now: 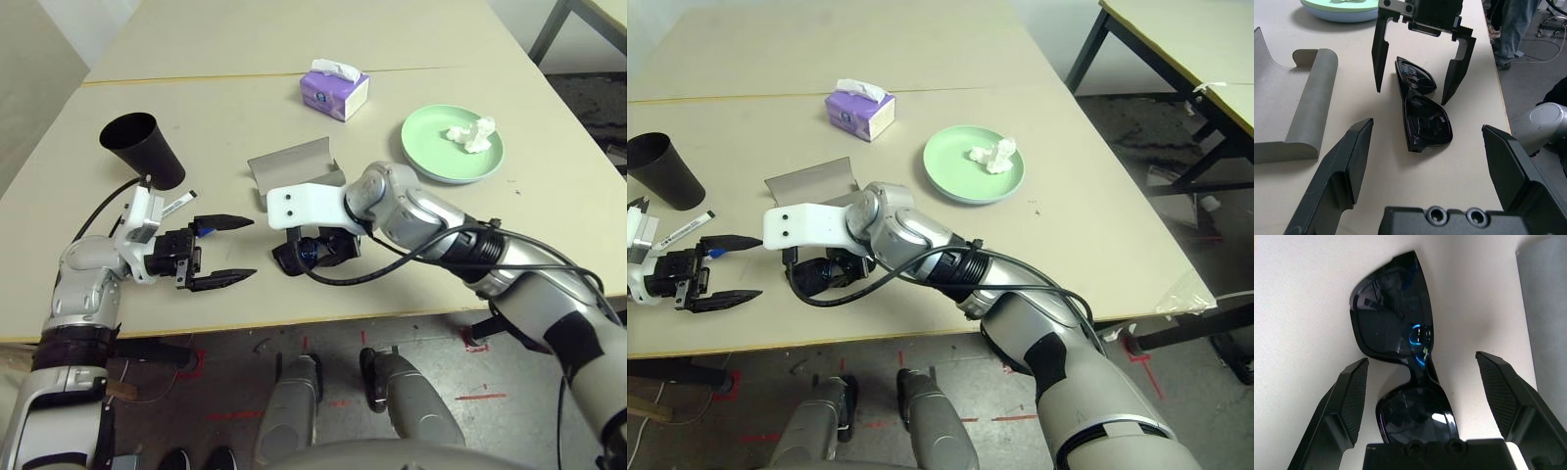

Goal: Organize and tidy the items on the table.

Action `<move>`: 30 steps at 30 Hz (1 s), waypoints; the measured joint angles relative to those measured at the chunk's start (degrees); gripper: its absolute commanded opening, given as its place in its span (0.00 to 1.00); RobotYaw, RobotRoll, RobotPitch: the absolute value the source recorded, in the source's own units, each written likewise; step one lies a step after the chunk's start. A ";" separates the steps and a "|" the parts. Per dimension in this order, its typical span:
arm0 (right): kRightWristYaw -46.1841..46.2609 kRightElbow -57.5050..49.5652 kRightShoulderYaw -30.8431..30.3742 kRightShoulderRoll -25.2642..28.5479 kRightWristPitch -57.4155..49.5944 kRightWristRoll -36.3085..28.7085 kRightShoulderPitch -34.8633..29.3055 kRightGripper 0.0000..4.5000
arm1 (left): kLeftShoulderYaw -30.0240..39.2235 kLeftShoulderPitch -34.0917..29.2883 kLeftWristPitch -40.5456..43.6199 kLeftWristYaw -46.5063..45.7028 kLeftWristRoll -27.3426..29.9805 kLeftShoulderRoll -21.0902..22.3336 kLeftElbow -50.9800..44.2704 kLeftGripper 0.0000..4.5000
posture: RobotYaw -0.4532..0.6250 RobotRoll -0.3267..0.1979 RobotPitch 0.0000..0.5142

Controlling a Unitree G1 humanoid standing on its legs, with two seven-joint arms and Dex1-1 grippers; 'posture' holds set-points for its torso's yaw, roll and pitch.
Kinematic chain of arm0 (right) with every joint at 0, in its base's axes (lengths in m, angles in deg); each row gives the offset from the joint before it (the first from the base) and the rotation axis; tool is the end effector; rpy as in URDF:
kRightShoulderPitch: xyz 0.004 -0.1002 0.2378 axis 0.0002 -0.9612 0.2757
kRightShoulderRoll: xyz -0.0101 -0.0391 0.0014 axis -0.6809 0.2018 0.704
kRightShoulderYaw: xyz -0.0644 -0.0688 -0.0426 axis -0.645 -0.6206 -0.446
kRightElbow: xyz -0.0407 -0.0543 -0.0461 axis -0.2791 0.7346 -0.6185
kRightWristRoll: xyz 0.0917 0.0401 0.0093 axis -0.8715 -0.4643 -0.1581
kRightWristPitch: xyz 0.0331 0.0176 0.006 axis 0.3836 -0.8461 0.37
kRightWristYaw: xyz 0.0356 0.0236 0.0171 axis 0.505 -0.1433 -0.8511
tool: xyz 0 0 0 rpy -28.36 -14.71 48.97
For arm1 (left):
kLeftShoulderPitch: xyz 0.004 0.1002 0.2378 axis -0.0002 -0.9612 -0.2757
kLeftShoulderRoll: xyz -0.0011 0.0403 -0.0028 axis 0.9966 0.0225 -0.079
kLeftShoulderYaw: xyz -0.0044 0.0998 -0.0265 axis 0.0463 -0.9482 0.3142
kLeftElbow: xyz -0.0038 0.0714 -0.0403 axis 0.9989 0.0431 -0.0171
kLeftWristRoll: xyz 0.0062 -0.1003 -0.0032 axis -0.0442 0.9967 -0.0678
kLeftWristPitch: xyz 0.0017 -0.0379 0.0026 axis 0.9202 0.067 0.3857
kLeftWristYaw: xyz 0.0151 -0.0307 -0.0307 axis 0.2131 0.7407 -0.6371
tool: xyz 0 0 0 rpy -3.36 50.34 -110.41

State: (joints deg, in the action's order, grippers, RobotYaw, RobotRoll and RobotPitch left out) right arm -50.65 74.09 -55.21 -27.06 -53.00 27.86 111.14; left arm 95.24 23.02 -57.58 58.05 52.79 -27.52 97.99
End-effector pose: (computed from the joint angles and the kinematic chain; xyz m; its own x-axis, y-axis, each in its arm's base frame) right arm 0.2921 -0.0184 0.2126 0.2081 0.5283 -0.8232 -0.8723 -0.2805 -0.4006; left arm 0.2457 0.3298 0.1421 0.2878 -0.9434 -0.1647 0.9410 0.2466 0.2319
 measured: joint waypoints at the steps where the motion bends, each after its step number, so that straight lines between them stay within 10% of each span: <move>1: -0.32 -0.11 0.15 0.06 -0.14 0.08 0.00 0.78 | -0.02 -0.01 0.02 -0.03 0.00 -0.02 0.00 1.00 | 0.39 0.62 0.41; 10: -1.39 -0.98 1.38 0.02 -0.40 0.66 0.00 0.04 | -0.25 0.15 0.22 -0.30 0.00 -0.21 -0.10 1.00 | 0.39 0.62 0.39; 30: -2.74 5.90 8.42 0.22 0.89 0.65 8.30 0.03 | -0.32 0.84 0.26 -1.57 0.01 -1.18 0.05 1.00 | 0.38 0.62 0.38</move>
State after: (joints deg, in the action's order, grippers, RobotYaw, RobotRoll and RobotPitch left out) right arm -53.38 79.99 -46.79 -26.84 -52.11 28.50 119.43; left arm 94.92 23.86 -57.32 56.48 52.79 -28.70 98.04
